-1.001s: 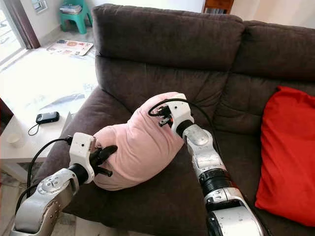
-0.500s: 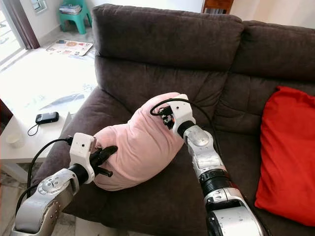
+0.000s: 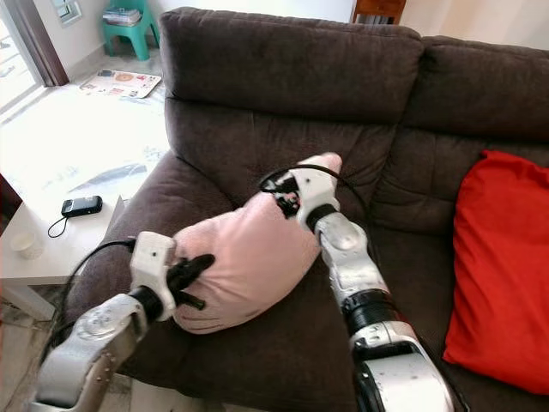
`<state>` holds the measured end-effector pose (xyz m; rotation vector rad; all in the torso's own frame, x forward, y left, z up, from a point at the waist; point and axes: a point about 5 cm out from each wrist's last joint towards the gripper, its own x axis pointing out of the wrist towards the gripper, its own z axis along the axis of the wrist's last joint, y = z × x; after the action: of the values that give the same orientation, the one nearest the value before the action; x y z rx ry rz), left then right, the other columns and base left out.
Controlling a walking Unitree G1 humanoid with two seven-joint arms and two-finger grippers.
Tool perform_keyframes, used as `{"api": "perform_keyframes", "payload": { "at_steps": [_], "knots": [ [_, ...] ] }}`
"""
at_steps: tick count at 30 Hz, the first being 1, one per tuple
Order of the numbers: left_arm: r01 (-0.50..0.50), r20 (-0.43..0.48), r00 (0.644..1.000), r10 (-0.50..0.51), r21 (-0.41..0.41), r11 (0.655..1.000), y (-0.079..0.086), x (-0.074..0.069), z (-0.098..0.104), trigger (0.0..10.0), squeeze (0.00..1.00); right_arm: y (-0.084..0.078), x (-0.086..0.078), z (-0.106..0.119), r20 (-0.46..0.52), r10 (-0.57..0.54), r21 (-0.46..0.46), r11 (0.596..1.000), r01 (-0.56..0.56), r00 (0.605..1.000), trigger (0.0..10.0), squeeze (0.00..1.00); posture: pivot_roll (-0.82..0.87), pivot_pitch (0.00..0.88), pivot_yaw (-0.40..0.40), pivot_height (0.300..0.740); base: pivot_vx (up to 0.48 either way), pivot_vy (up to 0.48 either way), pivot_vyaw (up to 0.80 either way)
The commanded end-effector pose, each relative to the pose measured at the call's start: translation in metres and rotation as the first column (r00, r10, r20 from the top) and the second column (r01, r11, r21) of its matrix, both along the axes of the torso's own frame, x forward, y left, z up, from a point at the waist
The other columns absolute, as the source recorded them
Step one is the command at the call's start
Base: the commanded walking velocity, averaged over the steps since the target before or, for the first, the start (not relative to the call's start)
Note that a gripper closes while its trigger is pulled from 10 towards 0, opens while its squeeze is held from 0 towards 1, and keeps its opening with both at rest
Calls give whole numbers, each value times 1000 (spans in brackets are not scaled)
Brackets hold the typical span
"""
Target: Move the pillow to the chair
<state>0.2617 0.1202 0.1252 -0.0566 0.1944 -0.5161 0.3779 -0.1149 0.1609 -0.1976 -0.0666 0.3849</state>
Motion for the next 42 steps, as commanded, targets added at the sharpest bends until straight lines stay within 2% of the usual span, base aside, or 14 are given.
{"api": "perform_keyframes", "payload": {
  "at_steps": [1, 2, 3, 7, 12, 13, 14, 17, 19, 21, 25, 29, 30, 42],
  "knots": [
    [-1, 33, 999, 1, 5, 1000, 2, 2, 5, 10000, 0, -5, 2, 3, 11, -34, -8, 999, 34, 999, 10000, 949, 97, 88, -53, 740, 0, 0, 0],
    [-2, 32, 999, 1, 5, 1000, 3, 2, 4, 10000, 0, -5, 2, 3, 13, -42, -9, 999, 42, 999, 10000, 431, 97, 88, -53, 740, 0, 0, 0],
    [-4, 30, 1000, 4, 5, 1000, 3, 2, 4, 10000, 0, -6, 3, 4, 17, -49, -4, 999, 49, 999, 10000, 0, 97, 88, -53, 740, 0, 0, 0],
    [-47, 17, 999, 47, 27, 999, 8, 4, -1, 10000, 0, -8, 3, 5, 26, -66, 4, 998, 66, 997, 10000, 0, 96, 84, -51, 740, 0, 0, 0],
    [-281, -19, 959, 284, 96, 955, 35, 15, -12, 10000, 0, -10, 3, 4, 25, -70, 1, 998, 70, 997, 10000, 0, 96, 84, -51, 740, 0, 0, 0],
    [-281, -19, 959, 284, 96, 955, 35, 15, -12, 10000, 0, -10, 3, 4, 25, -70, 1, 998, 70, 997, 10000, 0, 96, 84, -51, 740, 0, 0, 0],
    [-443, -33, 893, 449, 119, 889, 58, 19, -17, 10000, 0, -10, 3, 3, 23, -69, -1, 998, 69, 997, 10000, 0, 97, 82, -52, 740, 0, 0, 0],
    [-583, -29, 807, 590, 122, 804, 80, 19, -18, 10000, 0, -9, 2, 2, 22, -69, 1, 998, 69, 997, 10000, 0, 93, 81, -50, 740, 0, 0, 0],
    [-643, -15, 762, 648, 109, 758, 92, 17, -16, 10000, 0, -9, 1, 1, 21, -66, 4, 998, 66, 998, 10000, 0, 94, 79, -50, 740, 0, 0, 0],
    [-659, -2, 749, 662, 105, 745, 94, 17, -14, 10000, 0, -9, 1, 0, 20, -65, 3, 998, 65, 998, 10000, 0, 94, 79, -50, 740, 0, 0, 0],
    [-666, 10, 744, 668, 78, 742, 92, 19, -12, 10000, 0, -9, 0, -1, 20, -64, 3, 998, 63, 998, 10000, 0, 92, 77, -52, 740, 0, 0, 0],
    [-629, 6, 777, 630, 62, 775, 81, 22, -14, 10000, 0, -8, -1, -1, 21, -63, 4, 998, 63, 998, 10000, 0, 93, 77, -53, 740, 0, 0, 0],
    [-586, 14, 810, 586, 29, 810, 71, 24, -13, 10000, 0, -10, -2, -2, 22, -72, 8, 997, 72, 997, 10000, 0, 93, 77, -53, 740, 0, 0, 0],
    [-495, 46, 868, 495, -14, 869, 54, 34, -9, 10000, 0, -18, -15, -22, -18, -97, 24, 995, 98, 995, 10000, 0, 84, 85, -45, 740, 0, 0, 0]
  ]
}}
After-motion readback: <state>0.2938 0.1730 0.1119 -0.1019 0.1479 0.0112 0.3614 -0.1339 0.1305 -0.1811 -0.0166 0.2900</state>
